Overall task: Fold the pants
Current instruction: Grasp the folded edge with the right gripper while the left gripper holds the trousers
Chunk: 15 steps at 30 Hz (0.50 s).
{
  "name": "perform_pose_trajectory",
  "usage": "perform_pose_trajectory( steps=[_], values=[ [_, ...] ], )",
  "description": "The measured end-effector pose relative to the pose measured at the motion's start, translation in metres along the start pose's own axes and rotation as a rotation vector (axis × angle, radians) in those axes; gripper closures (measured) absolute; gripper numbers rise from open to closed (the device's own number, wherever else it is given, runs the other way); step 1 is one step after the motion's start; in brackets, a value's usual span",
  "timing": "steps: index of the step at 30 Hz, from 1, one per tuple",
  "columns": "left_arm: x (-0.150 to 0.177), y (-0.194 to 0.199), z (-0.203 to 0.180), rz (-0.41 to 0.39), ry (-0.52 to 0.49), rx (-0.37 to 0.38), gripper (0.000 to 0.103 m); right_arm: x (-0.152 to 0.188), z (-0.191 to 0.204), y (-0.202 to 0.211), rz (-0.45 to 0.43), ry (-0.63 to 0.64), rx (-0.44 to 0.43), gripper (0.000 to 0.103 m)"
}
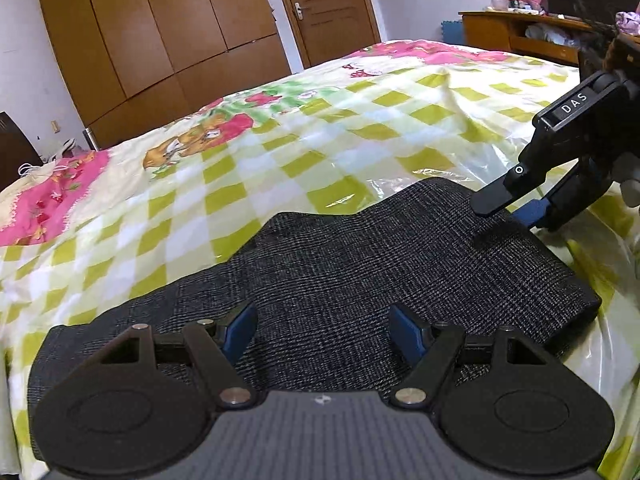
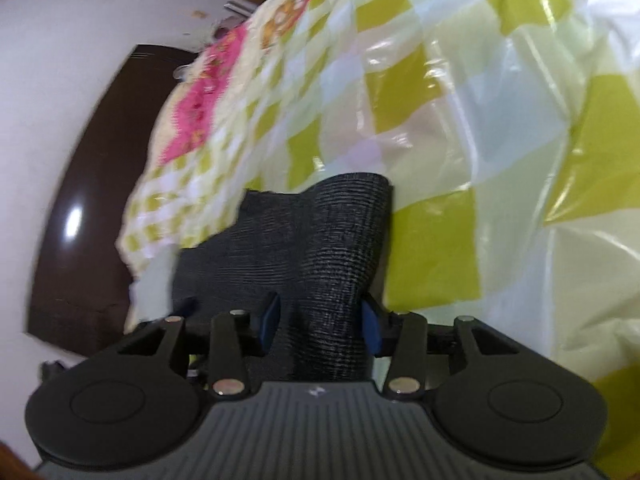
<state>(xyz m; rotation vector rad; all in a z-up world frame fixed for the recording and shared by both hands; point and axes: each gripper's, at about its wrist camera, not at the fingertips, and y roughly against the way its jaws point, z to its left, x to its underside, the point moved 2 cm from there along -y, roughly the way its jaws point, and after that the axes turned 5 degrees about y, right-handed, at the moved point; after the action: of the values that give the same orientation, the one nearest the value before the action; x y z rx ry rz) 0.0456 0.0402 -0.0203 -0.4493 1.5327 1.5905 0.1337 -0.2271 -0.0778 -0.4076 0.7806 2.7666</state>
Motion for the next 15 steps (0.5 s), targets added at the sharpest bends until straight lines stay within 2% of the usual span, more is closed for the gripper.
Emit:
perform_pose_trajectory(
  steps=[2, 5, 7, 10, 11, 12, 15],
  values=[
    [0.001, -0.002, 0.000, 0.008, 0.001, 0.000, 0.019, -0.001, -0.009, 0.006, -0.006, -0.029, -0.067, 0.059],
    [0.002, -0.006, 0.003, 0.023, 0.006, -0.007, 0.019, -0.003, -0.020, -0.003, 0.006, -0.059, -0.056, 0.063],
    [0.003, -0.006, 0.005, 0.028, 0.010, -0.017, 0.019, -0.004, -0.013, -0.014, 0.021, -0.033, -0.067, 0.060],
    [0.004, -0.006, 0.007, 0.051, 0.004, -0.030, 0.019, -0.006, -0.003, -0.031, 0.052, -0.018, -0.092, 0.062],
    [0.005, -0.007, 0.006, 0.060, 0.000, -0.031, 0.019, -0.006, 0.000, -0.034, 0.049, -0.024, -0.093, 0.067],
    [0.005, -0.006, 0.004, 0.063, -0.001, -0.030, 0.019, -0.008, 0.003, -0.036, 0.050, -0.027, -0.090, 0.088],
    [0.005, -0.004, -0.009, 0.078, -0.025, -0.012, 0.019, -0.008, 0.010, -0.023, -0.001, -0.017, -0.105, 0.091]
  ],
)
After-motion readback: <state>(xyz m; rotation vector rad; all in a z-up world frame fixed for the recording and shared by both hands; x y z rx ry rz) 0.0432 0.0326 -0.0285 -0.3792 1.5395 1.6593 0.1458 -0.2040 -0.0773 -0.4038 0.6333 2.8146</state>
